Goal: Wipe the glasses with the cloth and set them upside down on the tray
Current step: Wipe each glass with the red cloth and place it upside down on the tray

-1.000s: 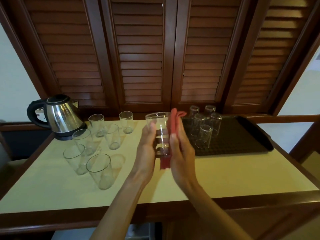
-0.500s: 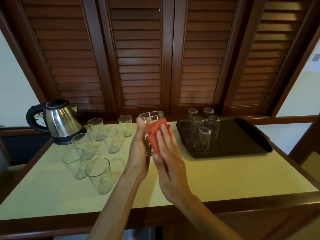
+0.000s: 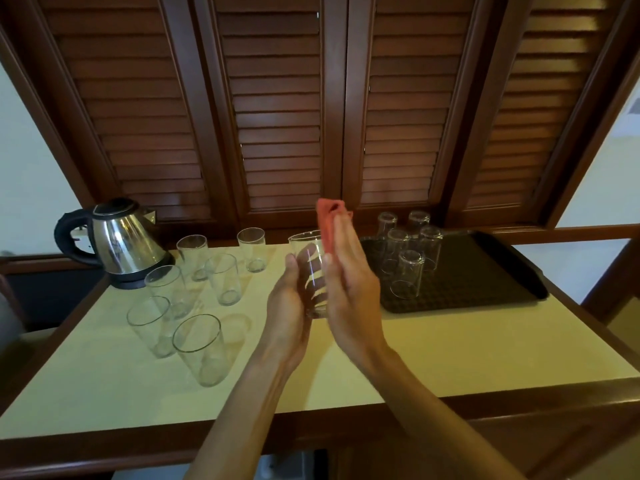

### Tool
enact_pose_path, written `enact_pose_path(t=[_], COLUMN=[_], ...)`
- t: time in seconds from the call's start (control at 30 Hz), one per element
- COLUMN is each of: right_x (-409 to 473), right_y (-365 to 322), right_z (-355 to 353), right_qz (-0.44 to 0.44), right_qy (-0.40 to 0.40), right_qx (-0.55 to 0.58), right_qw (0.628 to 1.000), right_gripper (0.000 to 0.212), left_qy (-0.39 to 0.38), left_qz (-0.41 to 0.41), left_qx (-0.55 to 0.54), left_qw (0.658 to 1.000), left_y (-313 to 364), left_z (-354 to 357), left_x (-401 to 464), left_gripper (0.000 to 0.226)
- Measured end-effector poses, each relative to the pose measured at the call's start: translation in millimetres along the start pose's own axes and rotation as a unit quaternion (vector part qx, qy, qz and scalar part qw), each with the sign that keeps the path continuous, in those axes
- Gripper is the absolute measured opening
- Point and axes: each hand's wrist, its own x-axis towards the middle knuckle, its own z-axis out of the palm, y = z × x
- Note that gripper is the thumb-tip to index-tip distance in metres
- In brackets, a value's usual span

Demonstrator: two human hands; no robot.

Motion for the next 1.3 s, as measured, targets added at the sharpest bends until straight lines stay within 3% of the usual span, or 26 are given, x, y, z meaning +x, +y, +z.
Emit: enact_pose_path(t=[0.1,0.23,0.33,0.4,0.5,0.57,0.63,0.7,0.83,0.9,0.97,1.03,1.1,1.2,1.3], right_x=[-31,-11,-8,-26,-21,-4,-7,-26,-21,-2,-7,-31,-41,-13,-15], right_y=[6,2,-12,0,7,-3,-14,-9,0,-9,-12,-7,-6,-14,-21], right_z=[7,-1,3,7,5,1,6,11,7,2,7,9,6,-4,1], right_qz=[-0.092,0.030,-0.043,-0.089,0.024,0.061,-0.015,-0.090,0.032,0.026,-0.048,-0.065,-0.002,0.108,0.015], right_qy=[-0.043,-0.007,-0.025,-0.050,-0.012,0.020,0.007,-0.027,-0.010,0.014,-0.002,-0.033,-0.038,-0.006,0.000], right_qx=[-0.055,0.109,-0.008,-0.026,0.106,0.101,-0.008,-0.037,0.128,0.083,-0.027,-0.023,0.088,0.183,0.077], right_qw=[0.993,0.994,0.999,0.994,0.994,0.993,1.000,0.995,0.991,0.996,0.998,0.997,0.995,0.977,0.997], right_gripper=[0.052,0.053,0.051,0.052,0.055,0.055,0.052,0.051,0.057,0.054,0.052,0.053,0.053,0.056,0.055], left_qy=[-0.005,-0.046,-0.045,-0.022,0.014,0.003,-0.004,-0.003,-0.002,-0.017,-0.025,0.005,0.011,0.003,0.011], left_qz=[0.008,0.047,0.036,0.056,0.037,0.003,-0.020,0.000,0.044,0.032,0.018,0.026,0.056,0.064,0.068], left_qx=[-0.027,0.036,0.005,-0.009,-0.004,-0.005,-0.027,-0.033,0.020,0.031,0.030,0.017,0.028,0.049,0.064], left_qw=[1.000,0.997,0.998,0.998,0.999,1.000,0.999,0.999,0.999,0.999,0.999,1.000,0.998,0.997,0.996], left_y=[16,12,13,18,17,11,11,23,16,8,11,21,23,15,14], left_z=[-4,-3,-5,-9,-10,-7,-7,-5,-8,-7,-7,-5,-4,0,-1], left_x=[4,-1,1,8,8,2,2,2,4,1,1,3,5,0,2], left_gripper=[0.061,0.058,0.049,0.047,0.053,0.055,0.061,0.065,0.067,0.060,0.058,0.067,0.075,0.055,0.060])
